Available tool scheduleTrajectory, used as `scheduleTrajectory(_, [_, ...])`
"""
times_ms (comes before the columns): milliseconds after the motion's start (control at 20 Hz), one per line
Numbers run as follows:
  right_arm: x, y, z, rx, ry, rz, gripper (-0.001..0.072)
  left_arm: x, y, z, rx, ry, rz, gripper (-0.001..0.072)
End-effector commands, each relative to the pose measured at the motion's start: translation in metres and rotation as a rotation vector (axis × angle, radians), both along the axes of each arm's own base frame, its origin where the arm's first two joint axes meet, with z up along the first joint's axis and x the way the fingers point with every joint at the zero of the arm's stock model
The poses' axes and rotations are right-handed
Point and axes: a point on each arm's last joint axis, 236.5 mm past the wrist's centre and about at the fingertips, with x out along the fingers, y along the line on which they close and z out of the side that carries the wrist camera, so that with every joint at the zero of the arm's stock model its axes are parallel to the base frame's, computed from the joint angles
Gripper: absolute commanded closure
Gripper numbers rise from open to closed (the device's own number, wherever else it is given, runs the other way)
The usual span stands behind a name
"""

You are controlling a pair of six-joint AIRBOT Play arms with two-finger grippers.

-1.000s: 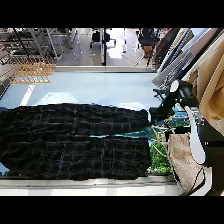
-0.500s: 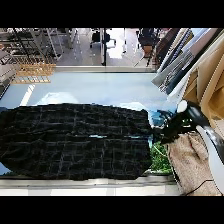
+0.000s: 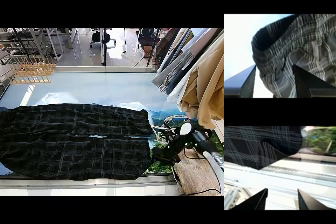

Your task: Fold the clothes and pants, and hang the long-sleeved shirts on hangers.

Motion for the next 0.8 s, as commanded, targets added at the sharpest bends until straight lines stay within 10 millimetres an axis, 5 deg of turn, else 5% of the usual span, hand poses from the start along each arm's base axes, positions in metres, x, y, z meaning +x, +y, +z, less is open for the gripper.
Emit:
scheduleTrajectory(0, [0.006,0.017,-0.017,-0.035,-0.056,-0.017,0.0284,0.005,0.012,-0.006,0.042,-0.014,0.018,0.0203])
scheduleTrajectory(100, [0.022,0.027,-0.025,-0.069,-0.127,-0.031,0.0284,0.006,0.013,-0.010,0.042,-0.013,0.018,0.0271])
scheduleTrajectory(150, [0.023,0.030,-0.029,-0.082,-0.123,-0.038,0.0284,0.005,0.011,-0.014,0.032,-0.009,0.016,0.0405])
scheduleTrajectory(200, [0.018,0.030,-0.034,-0.097,-0.093,-0.030,0.0284,0.004,0.008,-0.017,0.014,-0.004,0.012,0.0497])
scheduleTrajectory(300, [0.011,0.032,-0.044,-0.108,-0.038,-0.008,0.0284,0.002,0.002,-0.023,-0.014,0.006,0.004,0.0525])
scheduleTrajectory(400, [0.006,0.032,-0.054,-0.120,0.014,-0.016,0.0284,0.002,0.000,-0.025,-0.016,0.004,-0.026,0.0690])
scheduleTrajectory(650, [-0.001,0.034,-0.062,-0.126,0.081,-0.037,0.0288,0.001,-0.001,-0.025,-0.016,0.003,-0.034,0.0691])
scheduleTrajectory(750, [-0.004,0.033,-0.061,-0.128,0.097,-0.033,0.0379,0.002,-0.001,-0.025,-0.016,0.002,-0.034,0.0691])
